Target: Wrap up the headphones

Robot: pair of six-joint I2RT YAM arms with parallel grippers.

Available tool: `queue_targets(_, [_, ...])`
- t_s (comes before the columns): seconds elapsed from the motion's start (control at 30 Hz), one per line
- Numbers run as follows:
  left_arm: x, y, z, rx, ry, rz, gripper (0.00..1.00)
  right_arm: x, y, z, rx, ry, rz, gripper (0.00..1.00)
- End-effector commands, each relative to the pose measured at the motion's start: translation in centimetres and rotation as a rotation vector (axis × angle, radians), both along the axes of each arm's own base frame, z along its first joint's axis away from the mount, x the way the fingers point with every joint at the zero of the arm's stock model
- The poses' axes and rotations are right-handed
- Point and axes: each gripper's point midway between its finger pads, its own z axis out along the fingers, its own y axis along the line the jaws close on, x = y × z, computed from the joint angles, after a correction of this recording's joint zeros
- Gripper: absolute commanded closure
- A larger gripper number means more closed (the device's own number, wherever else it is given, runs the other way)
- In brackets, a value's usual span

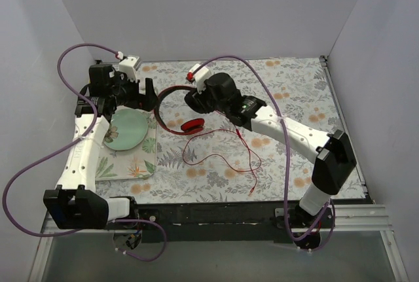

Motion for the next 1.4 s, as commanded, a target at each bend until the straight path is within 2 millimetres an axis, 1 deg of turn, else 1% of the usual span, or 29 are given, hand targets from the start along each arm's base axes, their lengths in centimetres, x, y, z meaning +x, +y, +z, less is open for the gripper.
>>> queue_targets(0.0, [-1.3,-2.1,1.0,-0.001,-0.022,-0.042,0.12,0.0,3.7,3.4,0.058,-0.033,-0.009,0.99])
queue_targets(0.03, [-1.3,-2.2,-0.4,0.010,0.008,-0.039,0.14,-0.1,4.0,3.6,0.060,-0.031,-0.008,0.99])
queue_targets(0.07, [-1.2,-2.1,-1.0,0.025,0.018,-0.027,0.16,-0.3,4.5,4.2,0.076,-0.030,0.004,0.99])
queue_targets(0.13, [-0.6,-1.0,-2.0,0.079,0.016,0.026,0.24,-0.6,5.0,4.6,0.100,-0.024,0.017,0.99])
queue_targets(0.2, [0.1,0.3,-1.9,0.134,-0.016,0.080,0.30,-0.8,5.0,5.0,0.115,-0.027,0.025,0.99])
queue_targets(0.23, [0.2,0.6,-1.9,0.149,-0.024,0.092,0.35,-0.8,4.9,5.1,0.118,-0.029,0.025,0.99])
queue_targets(0.27, [0.3,0.8,-1.5,0.159,-0.044,0.096,0.36,-0.9,4.9,5.2,0.124,-0.033,0.028,0.99])
queue_targets(0.33, [0.6,1.2,-1.4,0.185,-0.061,0.105,0.37,-1.1,4.8,5.3,0.130,-0.035,0.036,0.99])
queue_targets(0.4, [0.7,1.3,-1.8,0.194,-0.055,0.101,0.38,-1.4,5.0,5.5,0.145,-0.035,0.051,0.99])
queue_targets(0.47, [0.5,0.9,-2.8,0.188,-0.033,0.078,0.41,-1.4,5.1,5.5,0.151,-0.031,0.055,0.99])
queue_targets(0.53, [0.5,0.7,-3.2,0.188,-0.022,0.071,0.45,-1.4,5.2,5.6,0.153,-0.031,0.056,0.99])
queue_targets(0.57, [0.4,0.6,-3.7,0.190,-0.009,0.068,0.45,-1.5,5.3,5.6,0.154,-0.030,0.059,0.99])
queue_targets(0.67, [0.4,0.6,-4.5,0.199,0.006,0.060,0.44,-1.6,5.6,5.8,0.161,-0.029,0.077,0.99])
queue_targets(0.7, [0.4,0.6,-4.8,0.201,0.017,0.061,0.46,-1.7,5.6,5.9,0.166,-0.031,0.080,0.99])
queue_targets(0.73, [0.4,0.6,-5.0,0.203,0.024,0.058,0.49,-1.7,5.6,6.0,0.168,-0.035,0.080,0.99])
queue_targets(0.77, [0.3,0.6,-5.1,0.204,0.029,0.053,0.56,-1.7,5.5,6.1,0.170,-0.037,0.082,0.99])
queue_targets(0.87, [0.1,0.4,-5.2,0.198,0.034,0.040,0.60,-1.8,5.6,6.6,0.187,-0.049,0.091,0.99])
queue_targets(0.97, [-0.1,0.0,-5.5,0.190,0.062,0.020,0.75,-1.9,5.3,7.2,0.204,-0.071,0.094,0.99])
queue_targets(1.0, [-0.2,-0.3,-5.5,0.177,0.071,0.011,0.89,-2.0,5.3,7.2,0.201,-0.080,0.107,0.99])
queue_targets(1.03, [0.0,-0.5,-5.2,0.167,0.076,0.007,0.99,-2.4,5.6,7.4,0.207,-0.083,0.136,0.99])
queue_targets(1.07, [-0.2,-0.6,-5.2,0.155,0.087,0.007,1.00,-2.6,5.6,7.8,0.212,-0.091,0.150,0.95])
queue_targets(1.1, [-0.2,-1.0,-5.0,0.132,0.094,0.000,1.00,-2.8,5.7,7.9,0.208,-0.100,0.166,0.84])
queue_targets(1.13, [0.0,-1.3,-4.2,0.113,0.086,-0.005,1.00,-3.1,5.7,8.2,0.214,-0.102,0.184,0.74])
queue_targets(1.17, [0.1,-1.5,-3.8,0.101,0.086,-0.003,1.00,-3.3,5.6,8.8,0.221,-0.114,0.190,0.55])
queue_targets(1.23, [0.4,-1.8,-2.8,0.071,0.075,0.008,1.00,-3.6,5.3,9.4,0.228,-0.136,0.204,0.39])
queue_targets(1.27, [0.8,-1.9,-1.5,0.059,0.048,0.013,1.00,-4.1,4.6,10.8,0.247,-0.162,0.208,0.28])
queue_targets(1.3, [1.1,-2.0,-0.8,0.049,0.037,0.016,1.00,-4.3,4.3,10.5,0.244,-0.168,0.210,0.23])
queue_targets(1.33, [1.3,-2.1,-0.1,0.031,0.030,0.026,1.00,-4.5,4.0,11.4,0.260,-0.205,0.217,0.19])
queue_targets(1.37, [1.7,-2.2,1.3,0.019,0.000,0.028,1.00,-5.0,3.1,13.0,0.285,-0.239,0.217,0.13])
